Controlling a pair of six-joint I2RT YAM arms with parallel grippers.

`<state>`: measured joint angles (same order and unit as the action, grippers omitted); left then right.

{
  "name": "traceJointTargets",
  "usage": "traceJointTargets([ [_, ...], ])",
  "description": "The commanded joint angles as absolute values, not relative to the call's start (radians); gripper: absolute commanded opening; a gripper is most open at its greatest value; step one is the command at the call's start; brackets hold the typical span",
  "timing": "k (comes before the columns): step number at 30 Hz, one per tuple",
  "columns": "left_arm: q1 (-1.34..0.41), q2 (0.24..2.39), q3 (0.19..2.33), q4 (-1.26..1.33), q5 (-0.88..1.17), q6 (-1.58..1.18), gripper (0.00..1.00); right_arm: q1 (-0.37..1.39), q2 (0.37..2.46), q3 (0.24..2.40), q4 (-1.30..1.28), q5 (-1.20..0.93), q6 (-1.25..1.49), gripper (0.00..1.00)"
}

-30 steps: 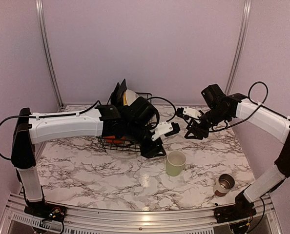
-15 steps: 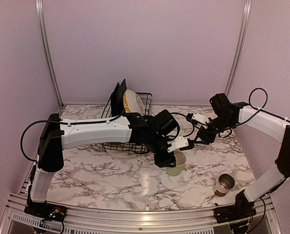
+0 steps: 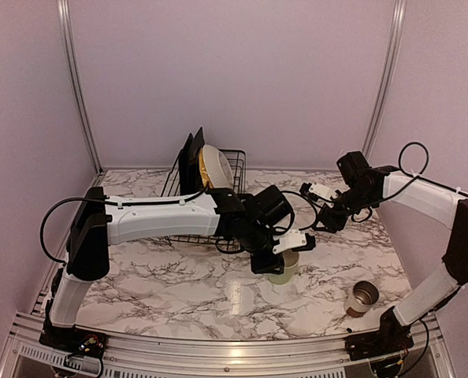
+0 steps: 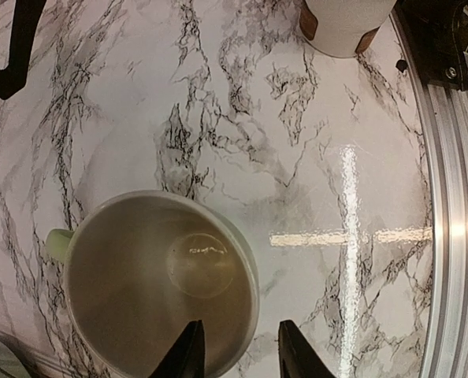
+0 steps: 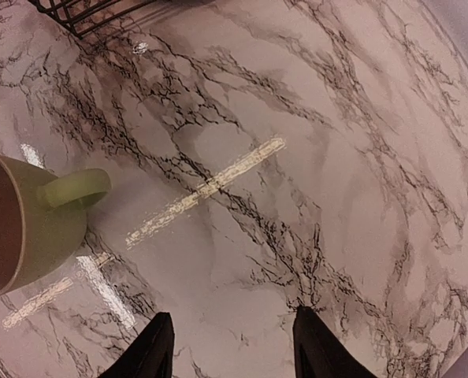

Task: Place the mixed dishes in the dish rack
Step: Grab the cup from the center of the board.

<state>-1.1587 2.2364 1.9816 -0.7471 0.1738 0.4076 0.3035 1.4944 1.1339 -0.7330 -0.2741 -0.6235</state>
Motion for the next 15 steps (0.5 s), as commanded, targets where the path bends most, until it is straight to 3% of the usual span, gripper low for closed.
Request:
traceJointTargets([
  [1,-1.169,2.261,2.0,-0.804,0.167,0.419,0.31,0.296,1.509,1.136,-0.723,-0.265,-0.609,0.5],
  [15,-1.179,2.24,1.94,-0.885,0.067,0.41,0.25,0.296,1.516,1.168,-0.756,-0.298,-0.607,0.5],
])
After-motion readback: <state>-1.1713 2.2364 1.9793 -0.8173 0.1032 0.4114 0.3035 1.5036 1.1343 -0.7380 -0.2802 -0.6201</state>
